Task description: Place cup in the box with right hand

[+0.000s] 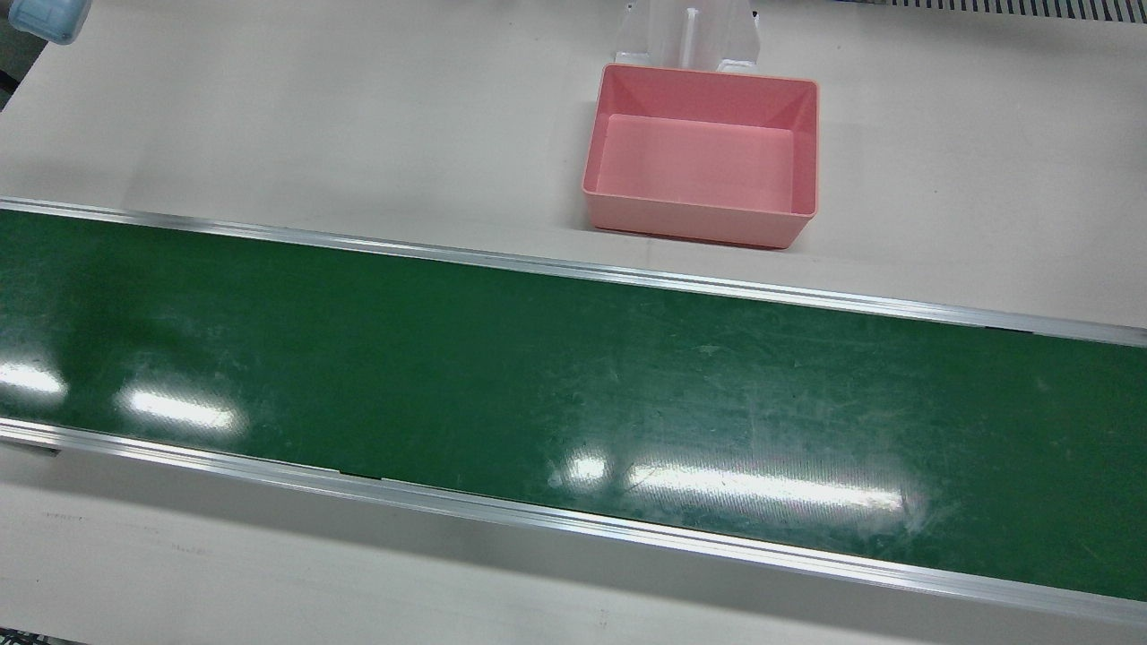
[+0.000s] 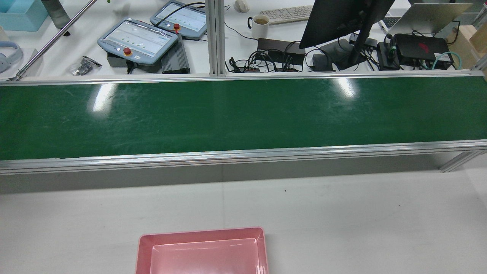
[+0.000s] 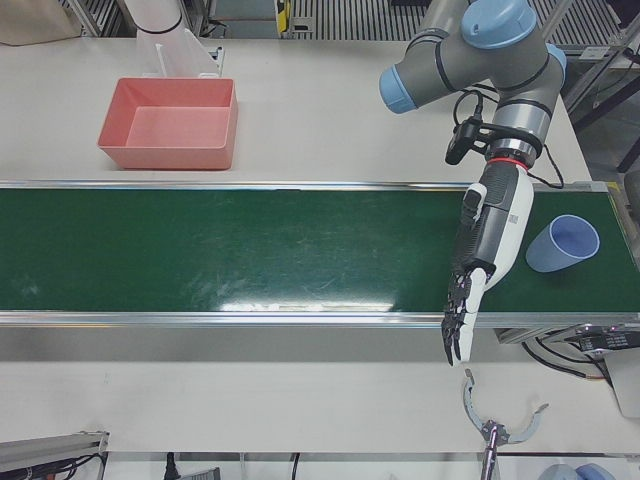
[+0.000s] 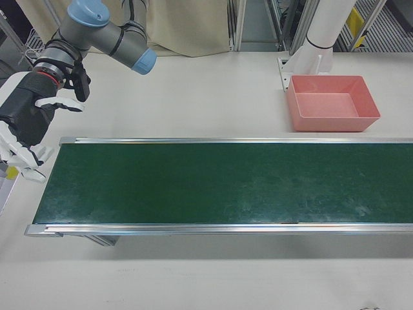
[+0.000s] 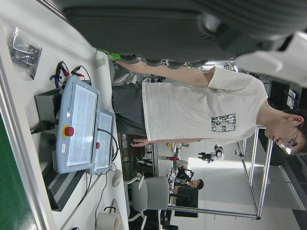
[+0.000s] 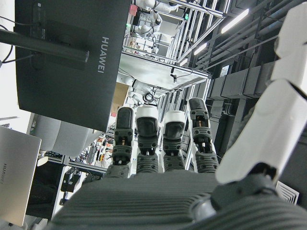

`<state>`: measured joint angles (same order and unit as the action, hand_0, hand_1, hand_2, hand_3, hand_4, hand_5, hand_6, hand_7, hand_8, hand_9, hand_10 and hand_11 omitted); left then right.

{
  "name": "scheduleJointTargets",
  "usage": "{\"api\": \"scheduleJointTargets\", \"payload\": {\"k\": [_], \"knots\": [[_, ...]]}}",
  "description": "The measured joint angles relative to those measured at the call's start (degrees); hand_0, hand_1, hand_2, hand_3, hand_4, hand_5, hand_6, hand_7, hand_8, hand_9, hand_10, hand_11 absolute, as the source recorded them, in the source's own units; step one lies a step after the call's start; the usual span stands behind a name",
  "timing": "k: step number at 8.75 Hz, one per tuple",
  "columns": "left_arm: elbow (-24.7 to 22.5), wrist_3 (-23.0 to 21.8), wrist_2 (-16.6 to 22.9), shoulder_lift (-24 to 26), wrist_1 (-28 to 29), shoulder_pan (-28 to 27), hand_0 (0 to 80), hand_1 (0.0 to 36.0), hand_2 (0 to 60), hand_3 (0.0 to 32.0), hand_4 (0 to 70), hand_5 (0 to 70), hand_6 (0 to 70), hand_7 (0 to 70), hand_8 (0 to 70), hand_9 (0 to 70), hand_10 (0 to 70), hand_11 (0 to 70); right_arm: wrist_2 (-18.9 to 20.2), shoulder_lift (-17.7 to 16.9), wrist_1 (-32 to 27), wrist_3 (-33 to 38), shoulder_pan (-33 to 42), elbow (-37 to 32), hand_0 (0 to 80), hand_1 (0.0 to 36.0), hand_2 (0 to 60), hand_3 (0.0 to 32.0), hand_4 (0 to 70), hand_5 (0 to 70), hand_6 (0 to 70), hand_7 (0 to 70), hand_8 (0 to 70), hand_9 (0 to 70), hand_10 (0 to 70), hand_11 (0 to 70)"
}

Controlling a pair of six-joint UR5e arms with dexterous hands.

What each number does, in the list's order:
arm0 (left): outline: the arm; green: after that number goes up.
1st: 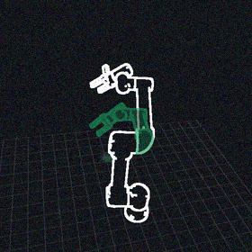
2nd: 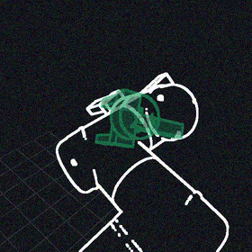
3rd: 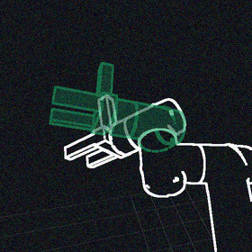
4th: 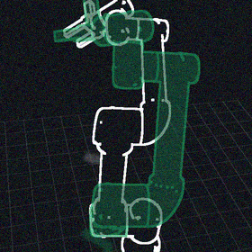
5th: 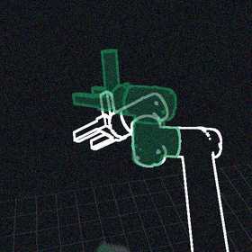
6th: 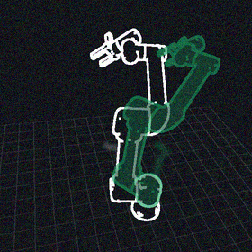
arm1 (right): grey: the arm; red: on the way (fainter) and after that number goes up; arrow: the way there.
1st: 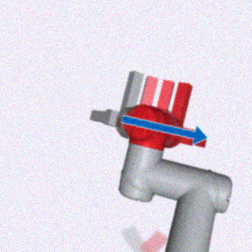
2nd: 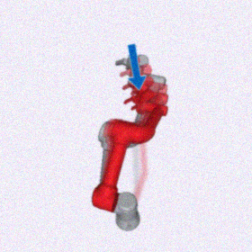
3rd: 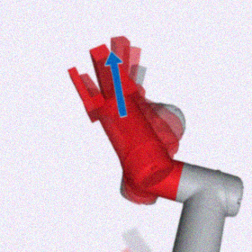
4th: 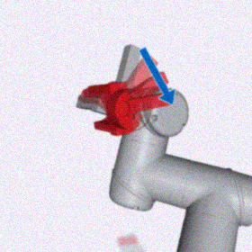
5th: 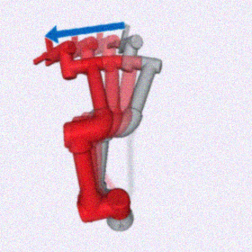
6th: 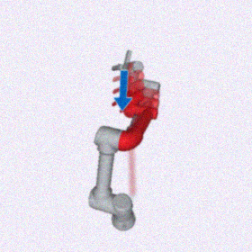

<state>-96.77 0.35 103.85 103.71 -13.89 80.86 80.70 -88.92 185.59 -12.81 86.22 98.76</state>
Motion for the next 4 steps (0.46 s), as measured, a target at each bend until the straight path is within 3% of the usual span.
{"api": "scheduleJointTargets", "payload": {"k": [3, 4], "knots": [[0.0, 0.0, 0.0, 0.0, 0.0, 0.0, 0.0, 0.0, 0.0, 0.0, 0.0, 0.0, 0.0, 0.0, 0.0, 0.0, 0.0, 0.0, -2.4, -0.1, -0.6, 0.1, -4.7, -1.3, 39.4, 6.4, 6.2, 0.0, 1.0, 7.5, 33.0, 70.0, 41.3, 66.7, 23.7, 34.9], [0.0, 0.0, 0.0, 0.0, 0.0, -0.1, 0.0, 0.0, 0.0, 0.0, 0.0, 0.0, 0.0, 0.0, 0.0, 0.0, 0.0, 0.0, -3.7, -0.1, -0.8, 0.1, -6.3, -2.1, 38.5, 3.4, 0.1, 0.0, 1.1, 7.2, 32.7, 70.0, 41.6, 67.4, 24.7, 36.2]]}}
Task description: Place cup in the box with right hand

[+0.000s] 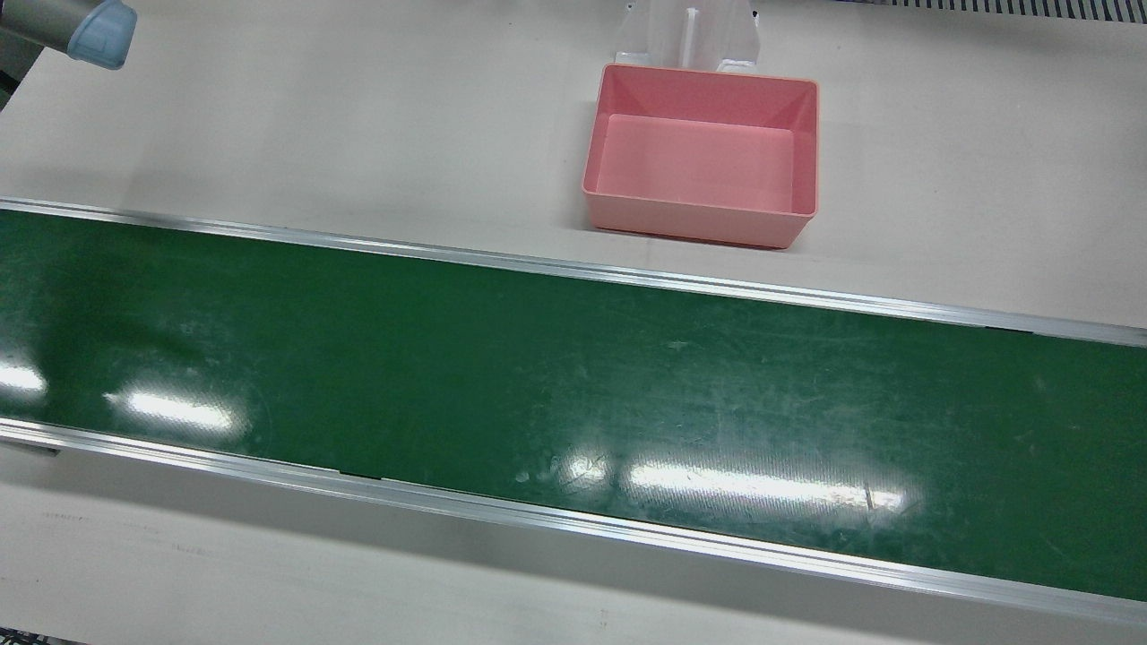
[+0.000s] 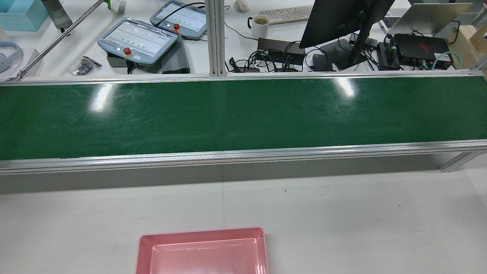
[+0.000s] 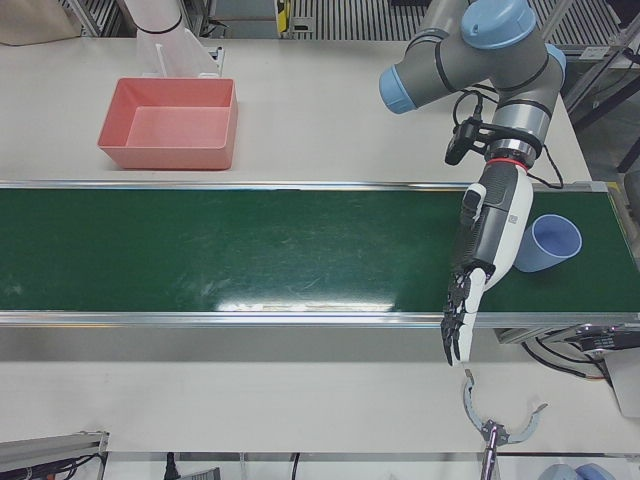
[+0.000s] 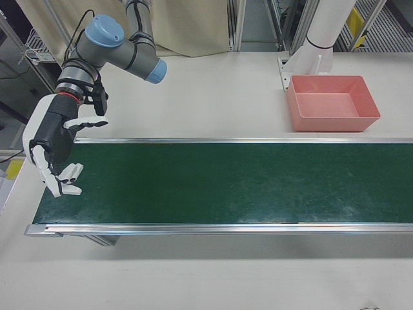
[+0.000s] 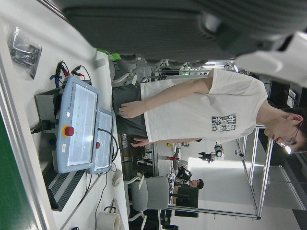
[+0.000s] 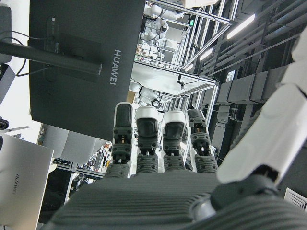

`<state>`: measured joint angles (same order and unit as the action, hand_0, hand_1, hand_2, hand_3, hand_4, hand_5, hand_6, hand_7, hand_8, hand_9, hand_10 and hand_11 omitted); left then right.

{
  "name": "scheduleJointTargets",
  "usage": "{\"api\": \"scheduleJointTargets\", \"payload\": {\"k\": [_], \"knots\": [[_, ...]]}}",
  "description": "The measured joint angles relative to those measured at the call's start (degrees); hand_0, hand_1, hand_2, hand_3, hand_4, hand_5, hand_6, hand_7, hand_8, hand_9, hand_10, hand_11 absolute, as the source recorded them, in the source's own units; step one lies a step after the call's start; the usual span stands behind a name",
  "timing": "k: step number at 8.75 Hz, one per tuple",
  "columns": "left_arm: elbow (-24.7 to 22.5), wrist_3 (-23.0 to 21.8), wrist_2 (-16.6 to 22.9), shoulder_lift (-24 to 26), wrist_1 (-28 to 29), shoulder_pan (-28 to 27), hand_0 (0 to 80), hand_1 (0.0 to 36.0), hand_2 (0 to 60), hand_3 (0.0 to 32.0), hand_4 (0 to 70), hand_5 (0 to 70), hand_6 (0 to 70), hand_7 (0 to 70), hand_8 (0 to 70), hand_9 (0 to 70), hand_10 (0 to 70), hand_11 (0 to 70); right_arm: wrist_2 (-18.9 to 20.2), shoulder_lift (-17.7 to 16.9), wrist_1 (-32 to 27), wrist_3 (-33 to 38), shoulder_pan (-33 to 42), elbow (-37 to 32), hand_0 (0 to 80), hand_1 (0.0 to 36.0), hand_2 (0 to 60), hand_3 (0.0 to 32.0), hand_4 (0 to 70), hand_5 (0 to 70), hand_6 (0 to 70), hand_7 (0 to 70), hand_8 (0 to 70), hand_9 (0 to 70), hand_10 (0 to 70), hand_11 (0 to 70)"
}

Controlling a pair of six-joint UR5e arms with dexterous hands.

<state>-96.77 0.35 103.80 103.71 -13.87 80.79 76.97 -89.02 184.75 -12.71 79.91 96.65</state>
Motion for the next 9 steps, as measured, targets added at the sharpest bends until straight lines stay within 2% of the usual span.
{"api": "scheduleJointTargets", "payload": {"k": [3, 4, 6, 9], "knots": [[0.0, 0.0, 0.1, 0.0, 0.0, 0.0, 0.0, 0.0, 0.0, 0.0, 0.0, 0.0, 0.0, 0.0, 0.0, 0.0, 0.0, 0.0, -3.2, 0.0, -0.6, 0.0, -4.5, -2.2, 39.2, 1.4, 0.0, 0.0, 0.2, 7.4, 31.7, 70.0, 41.7, 67.6, 25.8, 37.7], [0.0, 0.0, 0.1, 0.0, 0.0, 0.0, 0.0, 0.0, 0.0, 0.0, 0.0, 0.0, 0.0, 0.0, 0.0, 0.0, 0.0, 0.0, -3.7, 0.1, -0.8, 0.0, -5.5, -2.5, 40.9, 0.2, 0.0, 0.0, 2.2, 7.5, 32.0, 70.0, 41.8, 67.8, 25.5, 37.3], [-0.1, 0.0, 0.1, 0.0, 0.0, 0.0, 0.0, 0.0, 0.0, 0.0, 0.0, 0.0, 0.0, 0.0, 0.0, 0.0, 0.0, 0.0, -4.0, 0.3, -1.0, 0.1, -6.2, -2.5, 42.0, 0.0, 0.0, 0.0, 5.1, 7.4, 31.9, 70.0, 41.6, 67.5, 24.3, 35.6], [-0.1, 0.0, 0.1, 0.0, 0.0, 0.0, 0.0, 0.0, 0.0, 0.0, 0.0, 0.0, 0.0, 0.0, 0.0, 0.0, 0.0, 0.0, -4.0, 0.3, -1.0, 0.2, -6.4, -2.4, 43.2, 0.0, 0.0, 0.0, 5.9, 7.4, 31.7, 70.0, 41.3, 67.2, 23.8, 34.9]]}}
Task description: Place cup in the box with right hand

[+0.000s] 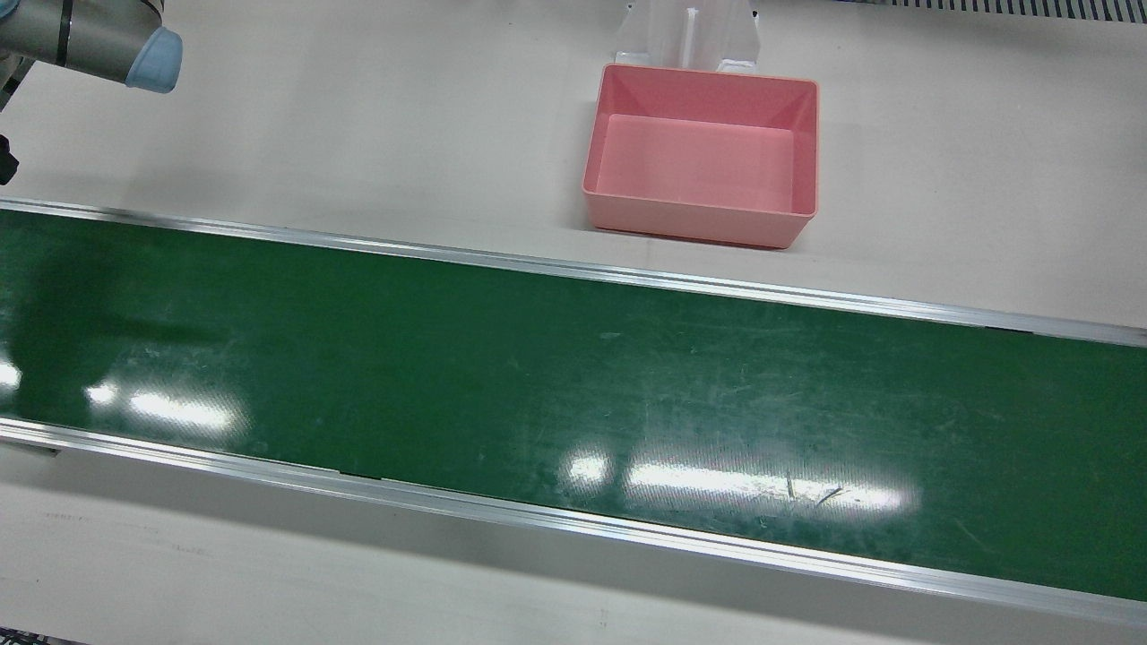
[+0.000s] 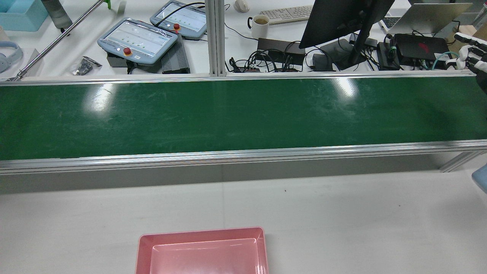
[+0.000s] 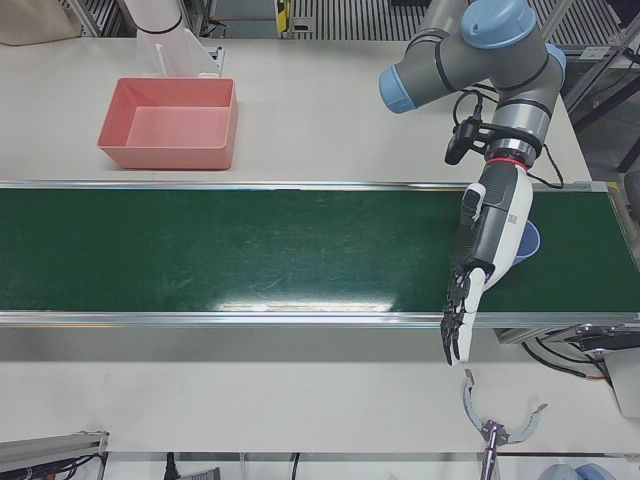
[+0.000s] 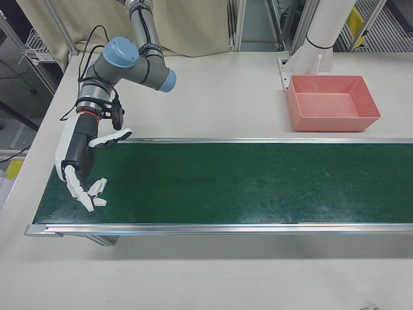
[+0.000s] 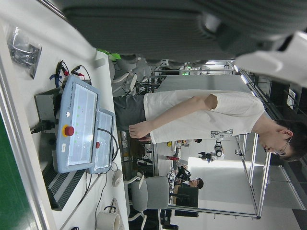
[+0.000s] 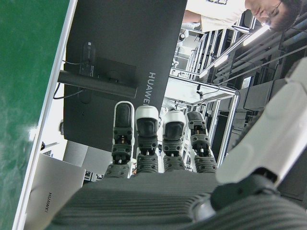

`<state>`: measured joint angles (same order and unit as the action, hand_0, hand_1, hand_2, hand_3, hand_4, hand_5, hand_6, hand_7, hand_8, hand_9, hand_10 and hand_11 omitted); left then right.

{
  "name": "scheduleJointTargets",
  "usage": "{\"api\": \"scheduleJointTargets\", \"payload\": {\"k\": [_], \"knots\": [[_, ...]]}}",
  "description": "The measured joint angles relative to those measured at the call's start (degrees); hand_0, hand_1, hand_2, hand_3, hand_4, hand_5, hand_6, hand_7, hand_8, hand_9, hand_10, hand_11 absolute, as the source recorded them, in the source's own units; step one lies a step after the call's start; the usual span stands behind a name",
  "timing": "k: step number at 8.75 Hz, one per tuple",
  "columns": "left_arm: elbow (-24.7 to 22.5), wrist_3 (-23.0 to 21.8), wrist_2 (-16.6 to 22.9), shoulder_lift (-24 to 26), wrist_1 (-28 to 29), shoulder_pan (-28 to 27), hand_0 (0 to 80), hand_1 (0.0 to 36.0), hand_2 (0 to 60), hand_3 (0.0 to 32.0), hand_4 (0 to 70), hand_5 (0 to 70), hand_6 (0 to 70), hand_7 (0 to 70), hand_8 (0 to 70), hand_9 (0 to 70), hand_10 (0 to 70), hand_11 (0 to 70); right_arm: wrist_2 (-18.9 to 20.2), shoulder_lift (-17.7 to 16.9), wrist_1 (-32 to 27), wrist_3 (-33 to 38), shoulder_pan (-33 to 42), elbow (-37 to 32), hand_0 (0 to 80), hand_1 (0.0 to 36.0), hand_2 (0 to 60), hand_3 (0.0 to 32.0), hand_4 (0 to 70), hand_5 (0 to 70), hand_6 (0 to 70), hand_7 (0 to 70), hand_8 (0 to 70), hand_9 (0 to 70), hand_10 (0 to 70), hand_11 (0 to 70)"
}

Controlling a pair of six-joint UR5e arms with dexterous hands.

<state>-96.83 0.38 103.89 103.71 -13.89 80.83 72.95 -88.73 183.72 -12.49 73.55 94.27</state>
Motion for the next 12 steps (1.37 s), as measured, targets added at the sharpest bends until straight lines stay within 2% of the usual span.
{"api": "scheduleJointTargets", "payload": {"k": [12], "knots": [[0.0, 0.0, 0.0, 0.0, 0.0, 0.0, 0.0, 0.0, 0.0, 0.0, 0.0, 0.0, 0.0, 0.0, 0.0, 0.0, 0.0, 0.0, 0.0, -0.1, -0.1, 0.3, 0.0, 0.4, 42.9, 0.1, 0.0, 0.0, 5.0, 7.4, 31.4, 70.0, 41.0, 66.7, 23.4, 34.4]]}}
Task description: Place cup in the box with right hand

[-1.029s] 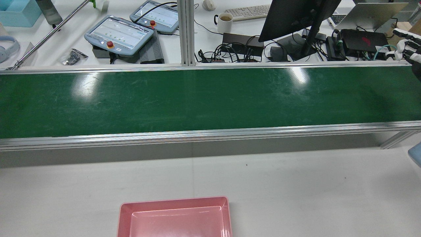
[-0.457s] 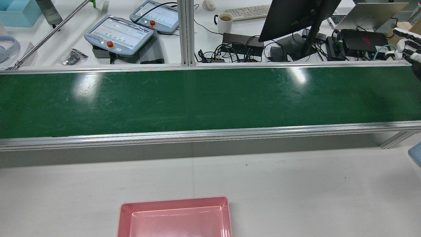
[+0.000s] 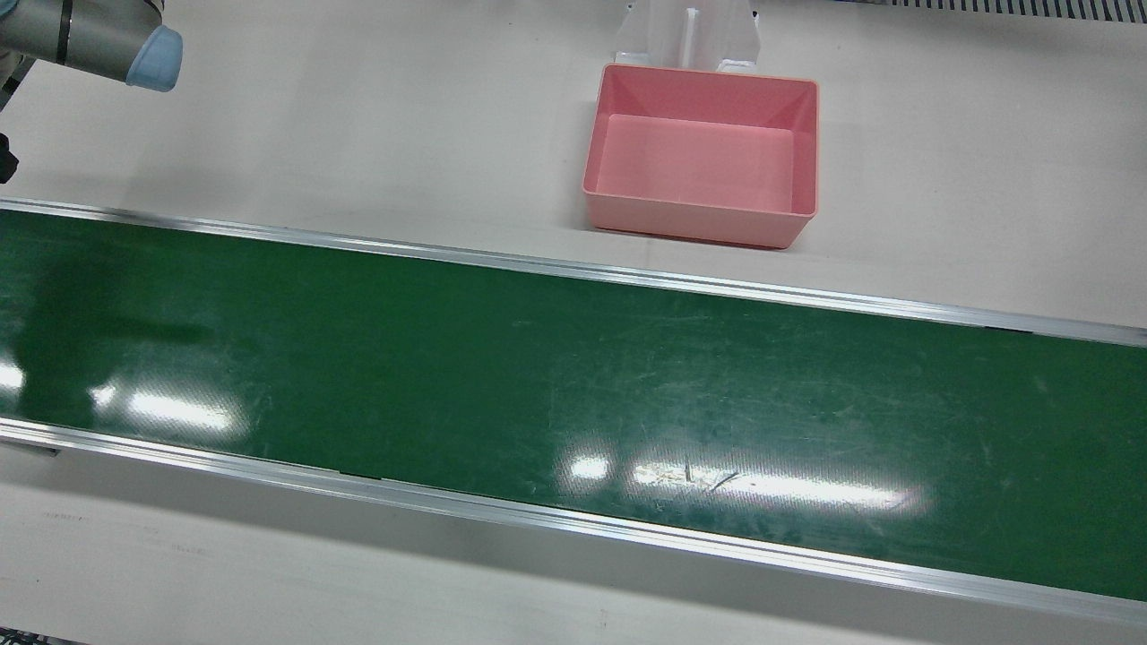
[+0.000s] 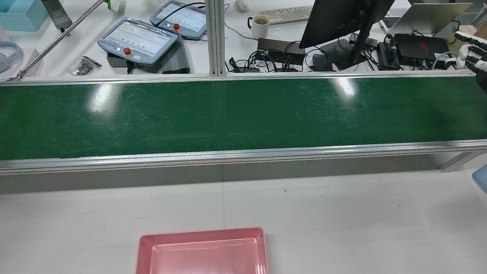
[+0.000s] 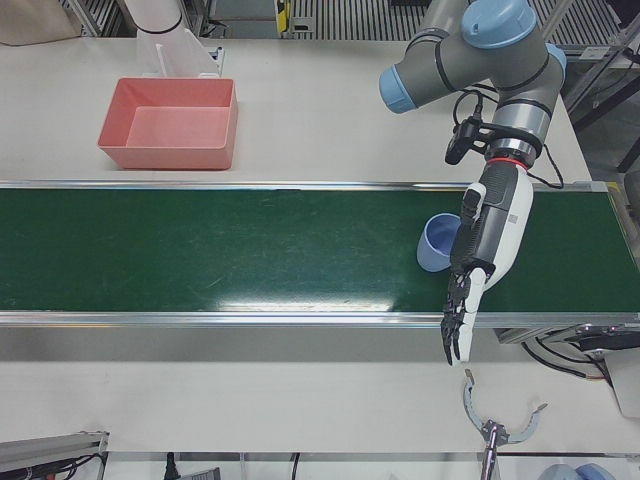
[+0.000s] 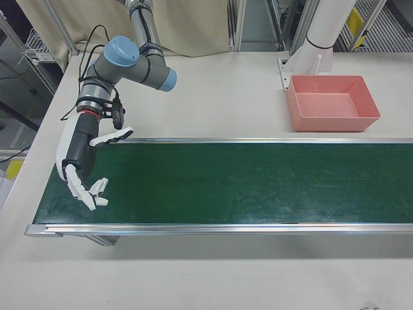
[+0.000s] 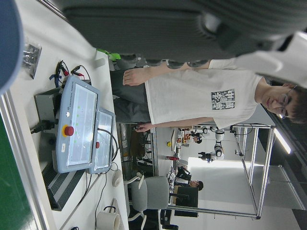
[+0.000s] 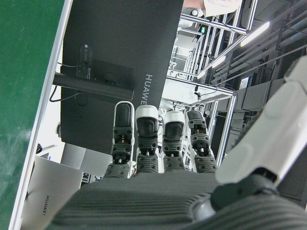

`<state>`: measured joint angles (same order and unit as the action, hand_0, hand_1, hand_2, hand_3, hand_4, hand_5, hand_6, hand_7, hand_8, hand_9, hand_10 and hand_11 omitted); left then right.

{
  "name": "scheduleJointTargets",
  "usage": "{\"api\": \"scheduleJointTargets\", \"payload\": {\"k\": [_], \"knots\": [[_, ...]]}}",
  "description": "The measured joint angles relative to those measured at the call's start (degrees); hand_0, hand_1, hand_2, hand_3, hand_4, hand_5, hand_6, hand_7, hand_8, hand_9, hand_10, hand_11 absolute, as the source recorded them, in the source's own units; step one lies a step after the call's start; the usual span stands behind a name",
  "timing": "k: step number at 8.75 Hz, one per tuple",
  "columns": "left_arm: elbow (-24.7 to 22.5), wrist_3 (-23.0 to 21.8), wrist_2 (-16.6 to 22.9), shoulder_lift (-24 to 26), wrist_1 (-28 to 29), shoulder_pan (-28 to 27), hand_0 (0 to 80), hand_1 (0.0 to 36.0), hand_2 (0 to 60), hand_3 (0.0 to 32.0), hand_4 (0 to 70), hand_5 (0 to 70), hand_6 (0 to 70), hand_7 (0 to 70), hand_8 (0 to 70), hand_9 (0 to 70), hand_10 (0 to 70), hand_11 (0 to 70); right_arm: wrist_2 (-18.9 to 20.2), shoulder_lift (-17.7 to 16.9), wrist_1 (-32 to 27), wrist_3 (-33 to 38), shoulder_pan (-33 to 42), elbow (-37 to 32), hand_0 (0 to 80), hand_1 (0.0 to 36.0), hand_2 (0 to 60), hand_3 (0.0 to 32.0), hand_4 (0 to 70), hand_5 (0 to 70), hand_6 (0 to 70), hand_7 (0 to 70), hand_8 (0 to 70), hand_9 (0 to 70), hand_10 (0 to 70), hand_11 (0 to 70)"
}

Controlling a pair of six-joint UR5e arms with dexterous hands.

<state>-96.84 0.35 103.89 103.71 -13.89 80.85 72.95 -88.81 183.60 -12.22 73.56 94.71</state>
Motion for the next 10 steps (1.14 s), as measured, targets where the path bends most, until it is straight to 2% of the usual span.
{"api": "scheduleJointTargets", "payload": {"k": [10], "knots": [[0.1, 0.0, 0.0, 0.0, 0.0, 0.0, 0.0, 0.0, 0.0, 0.0, 0.0, 0.0, 0.0, 0.0, 0.0, 0.0, 0.0, 0.0, 0.1, -0.1, 0.1, 0.1, 0.0, 0.5, 44.2, 0.0, 0.0, 0.0, 7.1, 7.3, 31.6, 70.0, 40.7, 66.3, 22.7, 33.4]]}}
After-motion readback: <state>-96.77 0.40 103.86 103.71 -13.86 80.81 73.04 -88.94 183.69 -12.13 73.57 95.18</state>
